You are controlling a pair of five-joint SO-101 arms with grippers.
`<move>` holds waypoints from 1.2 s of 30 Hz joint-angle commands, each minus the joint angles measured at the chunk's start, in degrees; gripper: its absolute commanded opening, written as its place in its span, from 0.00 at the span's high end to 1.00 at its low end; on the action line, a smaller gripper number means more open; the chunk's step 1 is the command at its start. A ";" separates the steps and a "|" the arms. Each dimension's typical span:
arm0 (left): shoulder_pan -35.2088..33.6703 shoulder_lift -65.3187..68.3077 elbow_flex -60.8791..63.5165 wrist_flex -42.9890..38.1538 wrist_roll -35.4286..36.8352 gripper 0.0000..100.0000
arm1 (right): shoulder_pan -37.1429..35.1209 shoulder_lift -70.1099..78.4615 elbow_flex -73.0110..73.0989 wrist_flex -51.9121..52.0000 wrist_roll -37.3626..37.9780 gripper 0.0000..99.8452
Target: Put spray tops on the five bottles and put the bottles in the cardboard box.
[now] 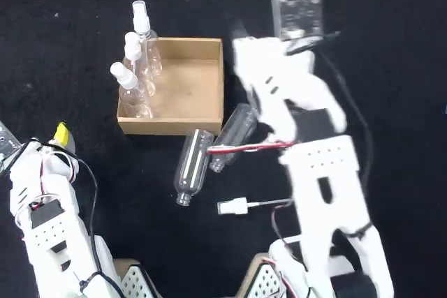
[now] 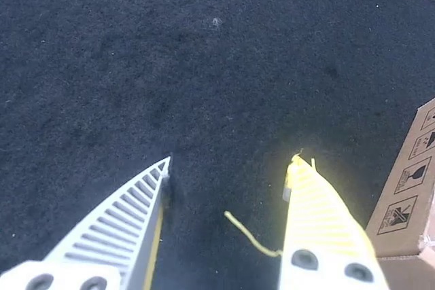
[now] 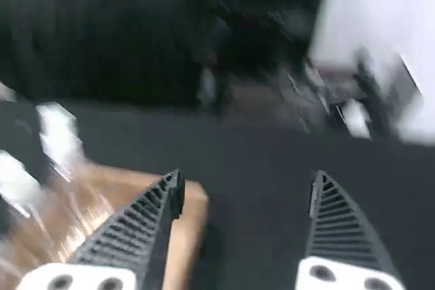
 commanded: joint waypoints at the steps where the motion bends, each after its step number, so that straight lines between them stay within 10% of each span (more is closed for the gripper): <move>1: -0.31 -1.23 -0.84 -1.23 0.44 0.75 | 5.54 -3.56 -3.91 12.92 11.52 0.75; 6: -0.48 -1.23 -0.84 -1.23 0.44 0.75 | 4.22 0.48 -2.07 25.76 43.16 0.75; 16: -0.48 -1.23 -0.84 -1.23 0.09 0.75 | 3.87 16.22 -1.01 39.38 79.21 0.75; 36: -0.48 -1.23 -0.84 -1.23 0.00 0.75 | -4.31 25.63 3.47 29.89 90.55 0.75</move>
